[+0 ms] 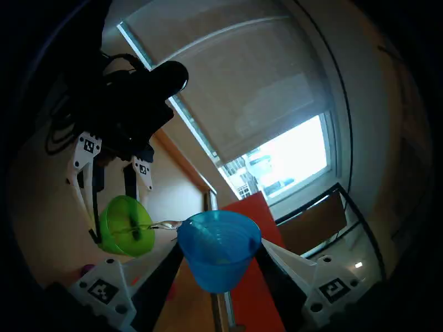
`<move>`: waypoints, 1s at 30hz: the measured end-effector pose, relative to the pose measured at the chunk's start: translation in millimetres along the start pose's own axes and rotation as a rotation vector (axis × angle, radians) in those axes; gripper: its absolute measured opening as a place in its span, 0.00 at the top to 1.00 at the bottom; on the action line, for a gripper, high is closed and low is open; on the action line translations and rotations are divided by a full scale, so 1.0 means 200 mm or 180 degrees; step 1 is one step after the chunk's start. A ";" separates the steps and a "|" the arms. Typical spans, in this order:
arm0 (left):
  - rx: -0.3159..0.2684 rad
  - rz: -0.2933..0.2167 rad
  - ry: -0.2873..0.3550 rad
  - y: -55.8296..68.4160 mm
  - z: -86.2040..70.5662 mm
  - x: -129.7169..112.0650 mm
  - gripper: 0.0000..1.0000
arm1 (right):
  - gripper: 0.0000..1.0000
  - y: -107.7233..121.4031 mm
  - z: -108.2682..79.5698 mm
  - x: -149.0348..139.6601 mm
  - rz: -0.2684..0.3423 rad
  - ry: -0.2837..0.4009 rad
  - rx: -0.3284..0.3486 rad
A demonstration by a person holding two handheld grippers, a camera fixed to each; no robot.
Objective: Pour water
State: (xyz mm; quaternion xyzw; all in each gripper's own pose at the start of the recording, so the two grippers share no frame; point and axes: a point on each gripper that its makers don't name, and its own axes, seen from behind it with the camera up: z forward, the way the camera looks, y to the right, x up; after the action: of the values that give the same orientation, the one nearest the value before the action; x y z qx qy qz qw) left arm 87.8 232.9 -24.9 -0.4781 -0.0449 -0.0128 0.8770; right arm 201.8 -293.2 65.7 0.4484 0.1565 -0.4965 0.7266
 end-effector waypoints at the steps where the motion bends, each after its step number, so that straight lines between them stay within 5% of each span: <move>1: 0.0002 0.0007 -0.0002 0.00 0.00 0.00 0.19 | 0.10 0.00 0.00 0.00 -0.0005 0.0000 -0.0002; 30: -0.0007 0.0042 0.0035 0.01 0.01 0.02 0.19 | 0.10 0.03 0.00 -0.02 -0.0145 -0.0031 -0.0030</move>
State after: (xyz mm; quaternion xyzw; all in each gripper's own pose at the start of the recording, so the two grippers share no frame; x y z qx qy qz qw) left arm 92.6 235.7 -25.3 -0.4793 -0.0369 -0.0097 0.8768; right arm 204.6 -290.7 70.5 0.4389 0.1654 -0.5143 0.7180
